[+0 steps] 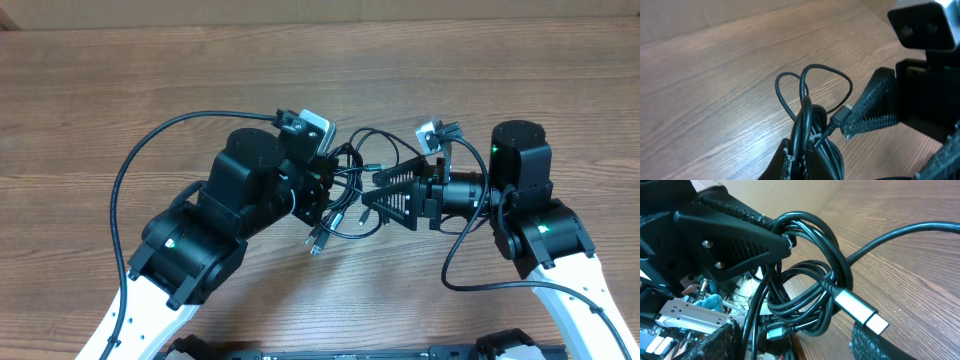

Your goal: Untangle cables

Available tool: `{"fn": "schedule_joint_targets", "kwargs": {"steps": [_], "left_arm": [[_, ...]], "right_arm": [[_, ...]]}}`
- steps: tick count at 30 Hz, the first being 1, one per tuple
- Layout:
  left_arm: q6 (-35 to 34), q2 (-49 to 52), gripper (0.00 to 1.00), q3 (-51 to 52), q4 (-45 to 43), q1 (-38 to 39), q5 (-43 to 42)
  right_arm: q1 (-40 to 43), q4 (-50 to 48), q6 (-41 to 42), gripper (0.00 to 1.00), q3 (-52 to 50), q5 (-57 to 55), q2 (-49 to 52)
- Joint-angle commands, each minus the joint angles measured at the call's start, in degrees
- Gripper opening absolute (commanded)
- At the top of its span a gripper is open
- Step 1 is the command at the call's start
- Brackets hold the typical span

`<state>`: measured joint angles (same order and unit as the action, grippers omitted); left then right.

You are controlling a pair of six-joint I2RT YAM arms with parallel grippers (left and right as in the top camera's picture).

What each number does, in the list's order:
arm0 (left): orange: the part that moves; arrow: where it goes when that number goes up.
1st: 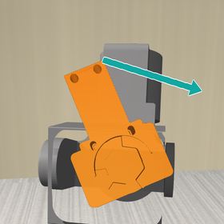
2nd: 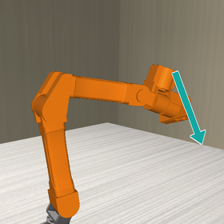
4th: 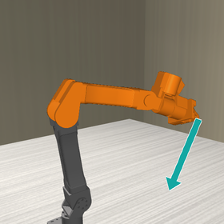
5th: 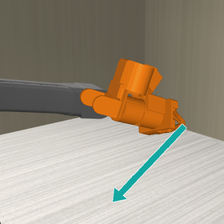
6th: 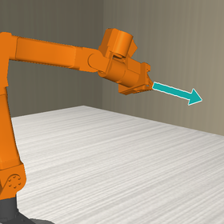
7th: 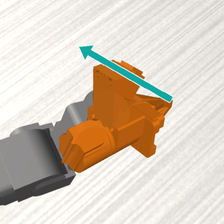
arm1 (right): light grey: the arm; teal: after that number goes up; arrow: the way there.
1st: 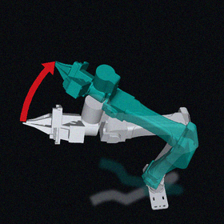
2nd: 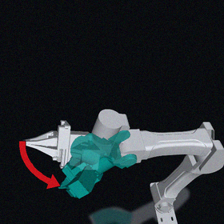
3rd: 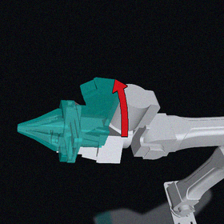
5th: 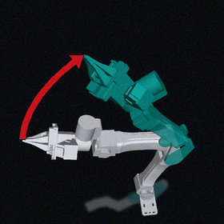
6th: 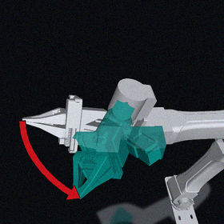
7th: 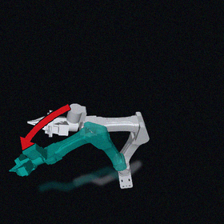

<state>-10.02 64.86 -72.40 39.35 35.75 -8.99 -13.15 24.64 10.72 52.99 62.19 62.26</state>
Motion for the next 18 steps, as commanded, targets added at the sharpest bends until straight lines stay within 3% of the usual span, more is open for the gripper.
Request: {"fn": "schedule_joint_targets", "kwargs": {"steps": [1, 2, 4, 18], "left_arm": [[11.0, -2.9, 0.04, -0.9, -0.2, -0.2, -3.5], [15.3, -3.8, 0.04, -0.9, 0.2, -0.2, -5.2], [17.2, -4.8, 0.04, -0.9, 0.5, -0.2, -6.1], [17.4, -6.4, 0.04, -0.9, -3.0, -0.2, -14.6]], "right_arm": [[1.3, -0.4, 1.3, 0.69, 0.7, 0.5, -0.2], [2.6, 0.1, 2.8, 0.68, 0.7, 0.5, -0.2], [3.8, 1.5, 2.7, 0.68, 0.7, 0.4, -0.2], [5.4, 2.7, 2.7, 0.66, 0.7, 2.2, -0.2]]}}
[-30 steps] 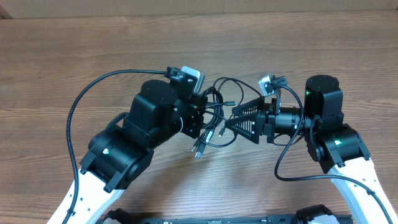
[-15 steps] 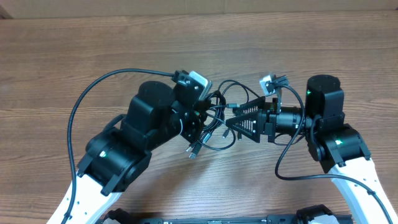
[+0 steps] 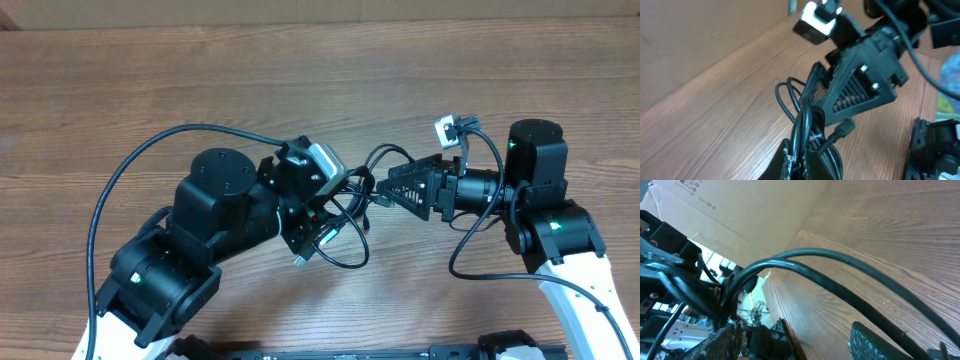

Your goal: Untangle cables

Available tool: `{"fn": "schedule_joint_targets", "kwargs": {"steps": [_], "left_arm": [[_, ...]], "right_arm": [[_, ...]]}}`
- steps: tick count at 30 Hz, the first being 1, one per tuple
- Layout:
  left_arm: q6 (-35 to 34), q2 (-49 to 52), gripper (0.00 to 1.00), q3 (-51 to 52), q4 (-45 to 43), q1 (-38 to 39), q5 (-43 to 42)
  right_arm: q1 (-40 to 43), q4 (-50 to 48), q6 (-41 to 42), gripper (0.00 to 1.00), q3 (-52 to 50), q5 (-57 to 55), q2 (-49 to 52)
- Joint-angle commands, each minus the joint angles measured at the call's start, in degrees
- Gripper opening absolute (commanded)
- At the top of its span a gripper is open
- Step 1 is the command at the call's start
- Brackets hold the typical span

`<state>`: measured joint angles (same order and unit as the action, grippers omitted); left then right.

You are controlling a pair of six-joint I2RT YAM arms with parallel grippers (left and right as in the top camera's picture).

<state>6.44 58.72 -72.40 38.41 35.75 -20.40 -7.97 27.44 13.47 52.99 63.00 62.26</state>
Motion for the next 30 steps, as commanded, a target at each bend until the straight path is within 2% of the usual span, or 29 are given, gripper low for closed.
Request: {"fn": "schedule_joint_targets", "kwargs": {"steps": [1, 5, 8, 13, 16, 27, 30], "left_arm": [[0.4, -0.2, 0.04, -0.9, -3.8, -0.2, -3.3], [-0.6, 0.3, 0.04, -0.9, -9.4, -0.2, -5.5], [2.0, 0.5, 0.04, -0.9, -11.4, -0.2, -8.3], [6.4, 0.5, 0.04, -0.9, -10.6, -0.2, -8.6], [6.5, 0.5, 0.04, -0.9, -10.3, -0.2, -8.6], [5.4, 1.0, 0.04, -0.9, -8.7, -2.9, -8.3], [5.3, 1.4, 0.04, -0.9, -9.1, -3.1, -10.5]], "right_arm": [[0.2, -0.2, 0.0, 0.66, 0.7, 1.4, -0.2], [0.2, -0.3, 0.0, 0.65, 0.7, 1.4, -0.2], [0.2, -0.3, 0.0, 0.65, 0.7, 1.4, -0.2], [0.2, 0.3, -0.3, 0.63, 0.7, 1.4, -0.2], [0.5, 0.1, -0.3, 0.68, 0.7, 1.1, -0.4], [5.1, 4.8, -3.5, 0.74, 0.7, 1.2, -4.6], [5.4, 4.8, -3.5, 0.74, 0.7, 1.4, -6.1]]}}
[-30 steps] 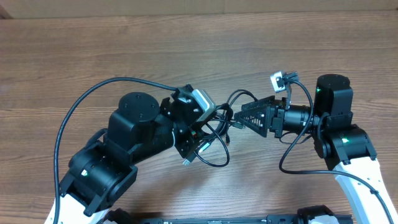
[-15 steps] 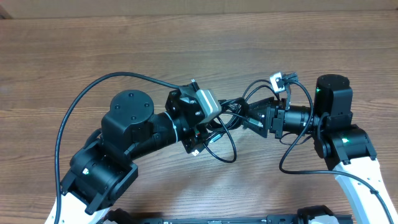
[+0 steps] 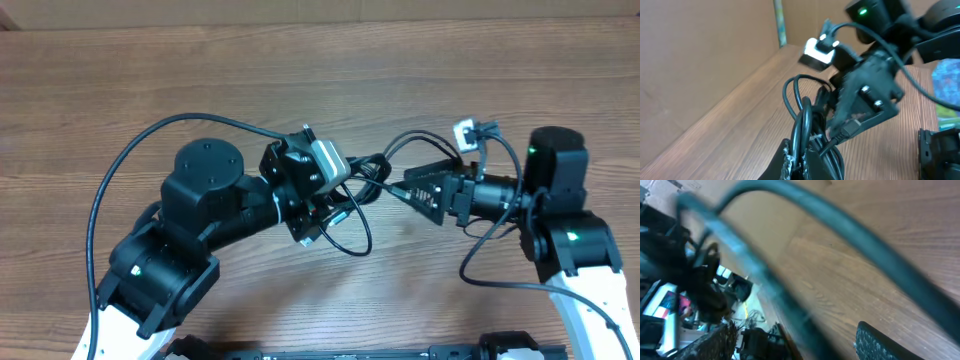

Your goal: Untangle cables

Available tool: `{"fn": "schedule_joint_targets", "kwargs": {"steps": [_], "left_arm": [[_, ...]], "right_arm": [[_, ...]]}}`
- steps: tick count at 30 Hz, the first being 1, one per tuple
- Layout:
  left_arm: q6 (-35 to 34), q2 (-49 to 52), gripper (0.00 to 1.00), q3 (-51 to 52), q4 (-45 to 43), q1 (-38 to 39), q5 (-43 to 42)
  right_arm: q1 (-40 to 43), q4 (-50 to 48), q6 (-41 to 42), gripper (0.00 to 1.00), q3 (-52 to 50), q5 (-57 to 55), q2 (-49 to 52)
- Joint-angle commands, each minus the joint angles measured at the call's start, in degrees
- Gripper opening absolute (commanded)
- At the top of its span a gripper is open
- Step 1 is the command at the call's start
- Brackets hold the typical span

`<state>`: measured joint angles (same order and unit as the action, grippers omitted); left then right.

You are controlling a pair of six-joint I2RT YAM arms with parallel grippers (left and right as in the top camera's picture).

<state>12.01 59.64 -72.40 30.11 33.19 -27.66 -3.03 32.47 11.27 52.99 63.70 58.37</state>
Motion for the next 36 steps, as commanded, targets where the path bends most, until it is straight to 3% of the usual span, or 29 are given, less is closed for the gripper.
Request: {"fn": "schedule_joint_targets", "kwargs": {"steps": [1, 10, 36], "left_arm": [[-0.3, 0.7, 0.04, -0.9, -0.9, -0.5, -4.8], [-0.7, 4.4, 0.04, -0.9, -1.8, -0.5, -14.1], [-0.2, 5.0, 0.04, -0.9, -1.9, -0.5, -24.9]], "right_arm": [[0.5, -0.2, -1.3, 0.75, 0.7, 0.7, -2.6], [0.5, -0.2, -1.3, 0.74, 0.7, 0.7, -4.4], [0.5, 1.1, -0.9, 0.68, 0.7, -3.7, -4.4]]}}
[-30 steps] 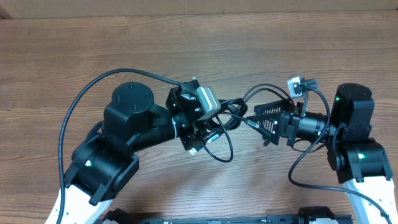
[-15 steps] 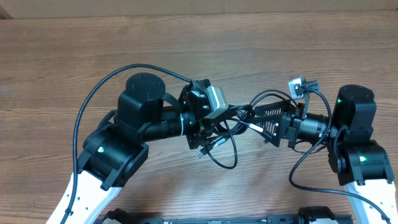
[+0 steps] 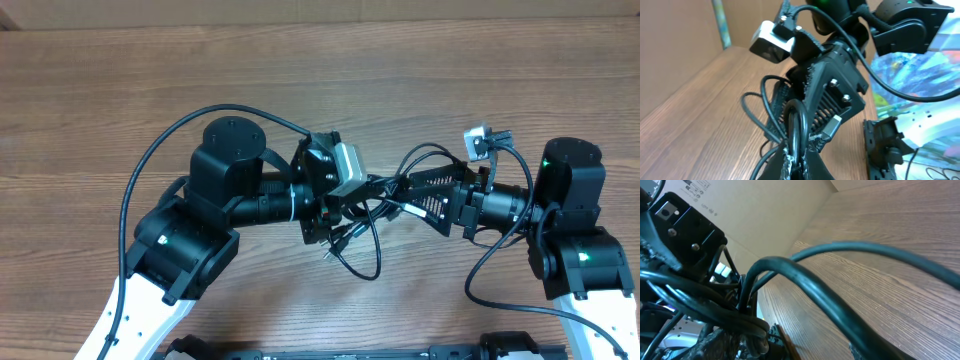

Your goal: Untangle cables

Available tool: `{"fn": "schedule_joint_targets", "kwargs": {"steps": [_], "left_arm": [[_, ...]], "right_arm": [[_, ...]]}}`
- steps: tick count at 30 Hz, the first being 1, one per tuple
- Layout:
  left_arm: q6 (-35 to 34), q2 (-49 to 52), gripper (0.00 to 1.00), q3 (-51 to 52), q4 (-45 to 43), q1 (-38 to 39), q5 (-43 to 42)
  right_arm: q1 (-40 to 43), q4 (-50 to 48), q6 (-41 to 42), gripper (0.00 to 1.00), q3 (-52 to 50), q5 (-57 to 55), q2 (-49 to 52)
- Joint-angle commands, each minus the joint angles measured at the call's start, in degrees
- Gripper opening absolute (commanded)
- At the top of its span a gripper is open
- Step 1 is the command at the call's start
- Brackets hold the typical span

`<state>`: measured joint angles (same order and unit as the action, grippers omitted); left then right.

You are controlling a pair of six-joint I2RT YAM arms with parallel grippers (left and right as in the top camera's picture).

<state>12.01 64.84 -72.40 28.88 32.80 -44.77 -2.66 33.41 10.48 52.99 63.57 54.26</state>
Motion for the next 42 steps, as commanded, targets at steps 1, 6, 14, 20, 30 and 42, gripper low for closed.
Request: {"fn": "schedule_joint_targets", "kwargs": {"steps": [1, 6, 14, 20, 30, 42], "left_arm": [[-0.2, -0.2, 0.04, -0.9, -0.6, -0.1, -8.3], [-0.2, -0.2, 0.04, -0.9, 0.8, -0.1, -9.6], [0.0, -0.2, 0.04, -0.9, 2.6, -0.1, -13.1], [0.3, -0.2, 0.04, -0.9, 3.1, -0.1, -16.8], [2.4, -0.2, 0.04, -0.9, 7.9, 0.9, -16.8], [3.2, 1.1, 0.04, -0.9, 6.6, 2.2, -14.8]], "right_arm": [[0.2, 0.2, -0.1, 0.68, 0.7, -3.5, -0.3], [0.2, 0.4, -0.1, 0.68, 0.7, -3.6, -0.3], [0.2, 0.9, 0.0, 0.68, 0.7, -4.8, -0.3], [0.2, 1.0, 0.1, 0.68, 0.7, -5.0, -0.3], [0.2, 0.6, 1.5, 0.69, 0.7, -5.0, -0.3], [0.2, -0.3, 1.7, 0.69, 0.7, -2.0, -0.3]]}}
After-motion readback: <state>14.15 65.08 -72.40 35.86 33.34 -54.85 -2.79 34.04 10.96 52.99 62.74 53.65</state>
